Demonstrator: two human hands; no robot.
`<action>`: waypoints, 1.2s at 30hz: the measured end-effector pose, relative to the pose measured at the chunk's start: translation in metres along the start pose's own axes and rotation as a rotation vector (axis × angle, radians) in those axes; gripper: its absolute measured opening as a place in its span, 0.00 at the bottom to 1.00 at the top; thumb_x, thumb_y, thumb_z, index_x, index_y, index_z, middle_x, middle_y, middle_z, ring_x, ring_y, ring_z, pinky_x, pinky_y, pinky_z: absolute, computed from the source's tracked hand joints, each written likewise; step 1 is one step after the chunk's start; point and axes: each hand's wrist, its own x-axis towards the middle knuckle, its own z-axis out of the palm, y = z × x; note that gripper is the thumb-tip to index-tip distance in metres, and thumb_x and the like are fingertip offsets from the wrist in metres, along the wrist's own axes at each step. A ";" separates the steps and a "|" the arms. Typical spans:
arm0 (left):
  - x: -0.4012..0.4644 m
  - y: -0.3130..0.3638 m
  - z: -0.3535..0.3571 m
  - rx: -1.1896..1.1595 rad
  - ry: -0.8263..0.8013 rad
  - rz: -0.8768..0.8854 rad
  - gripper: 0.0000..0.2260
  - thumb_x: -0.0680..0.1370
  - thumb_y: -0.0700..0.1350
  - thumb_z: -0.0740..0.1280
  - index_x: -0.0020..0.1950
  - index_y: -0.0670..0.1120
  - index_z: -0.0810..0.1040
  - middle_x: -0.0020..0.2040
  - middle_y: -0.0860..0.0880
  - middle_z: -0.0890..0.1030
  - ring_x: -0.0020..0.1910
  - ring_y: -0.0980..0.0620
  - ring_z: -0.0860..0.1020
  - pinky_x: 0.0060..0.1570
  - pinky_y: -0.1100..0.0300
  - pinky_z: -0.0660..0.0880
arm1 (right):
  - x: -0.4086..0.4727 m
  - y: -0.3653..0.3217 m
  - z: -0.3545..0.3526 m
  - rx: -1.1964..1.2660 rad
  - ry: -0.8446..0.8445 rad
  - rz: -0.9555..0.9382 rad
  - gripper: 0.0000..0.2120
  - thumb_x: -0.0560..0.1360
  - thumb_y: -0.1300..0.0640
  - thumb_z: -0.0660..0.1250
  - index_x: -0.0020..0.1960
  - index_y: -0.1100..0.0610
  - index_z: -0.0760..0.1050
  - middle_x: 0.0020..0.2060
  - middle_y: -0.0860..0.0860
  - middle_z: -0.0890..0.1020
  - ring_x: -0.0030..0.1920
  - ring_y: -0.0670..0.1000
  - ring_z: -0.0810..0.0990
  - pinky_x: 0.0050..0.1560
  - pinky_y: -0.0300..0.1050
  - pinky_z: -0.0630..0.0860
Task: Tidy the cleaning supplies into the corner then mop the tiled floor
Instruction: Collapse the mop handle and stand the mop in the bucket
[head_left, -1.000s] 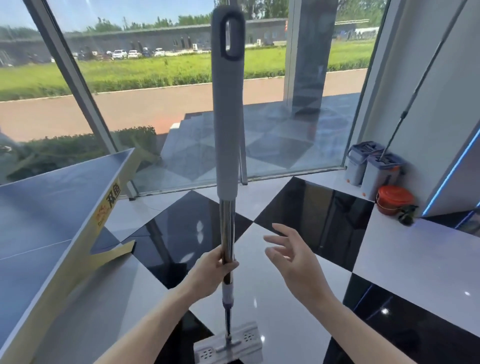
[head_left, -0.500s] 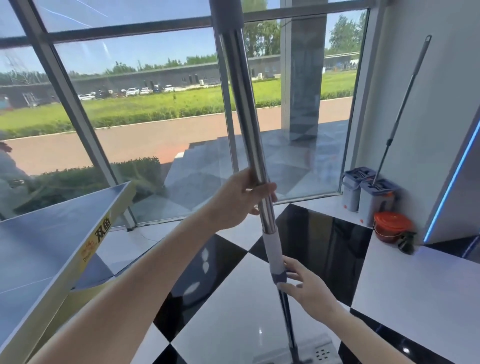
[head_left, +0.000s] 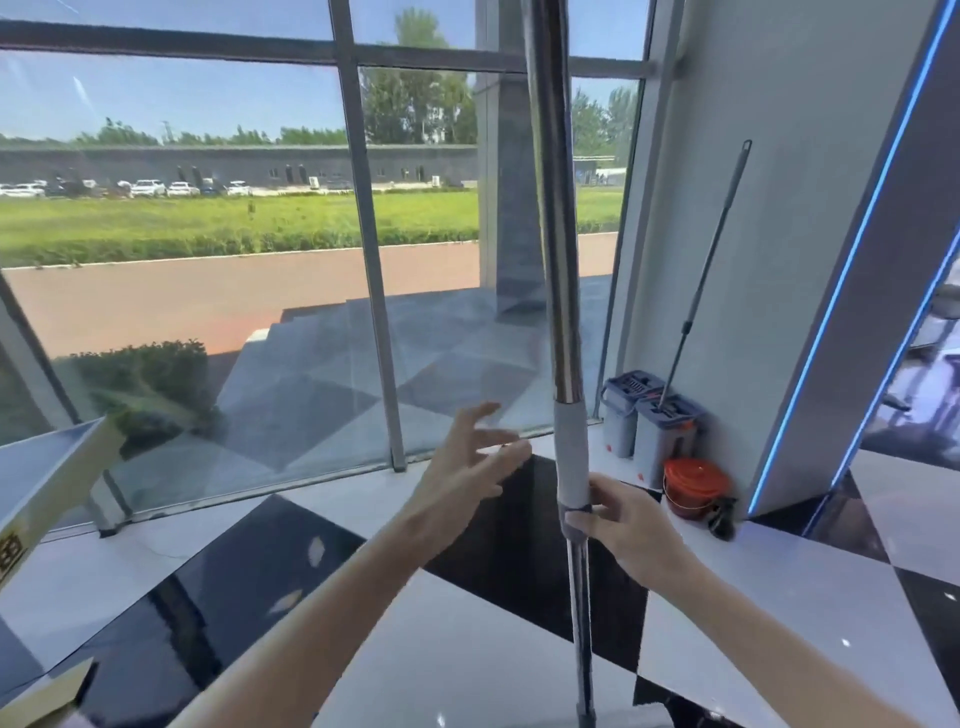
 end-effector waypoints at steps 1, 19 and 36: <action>0.006 -0.026 -0.001 0.003 -0.009 -0.060 0.35 0.62 0.62 0.69 0.67 0.58 0.64 0.63 0.48 0.76 0.57 0.53 0.78 0.56 0.53 0.77 | 0.016 -0.007 -0.006 -0.019 0.031 0.000 0.13 0.72 0.66 0.70 0.47 0.47 0.78 0.38 0.44 0.83 0.39 0.48 0.80 0.48 0.41 0.74; 0.214 -0.156 0.046 -0.056 -0.008 -0.118 0.15 0.80 0.43 0.64 0.34 0.41 0.67 0.28 0.44 0.68 0.28 0.50 0.68 0.30 0.58 0.68 | 0.219 -0.057 -0.043 0.042 0.235 -0.113 0.09 0.74 0.56 0.69 0.52 0.45 0.75 0.41 0.37 0.81 0.37 0.38 0.79 0.47 0.39 0.78; 0.454 -0.115 0.001 0.021 0.492 -0.048 0.14 0.70 0.40 0.60 0.27 0.36 0.66 0.21 0.45 0.64 0.19 0.51 0.62 0.23 0.60 0.60 | 0.337 0.240 -0.047 -0.017 -0.178 0.532 0.15 0.76 0.53 0.67 0.62 0.46 0.76 0.56 0.40 0.80 0.54 0.38 0.78 0.60 0.37 0.72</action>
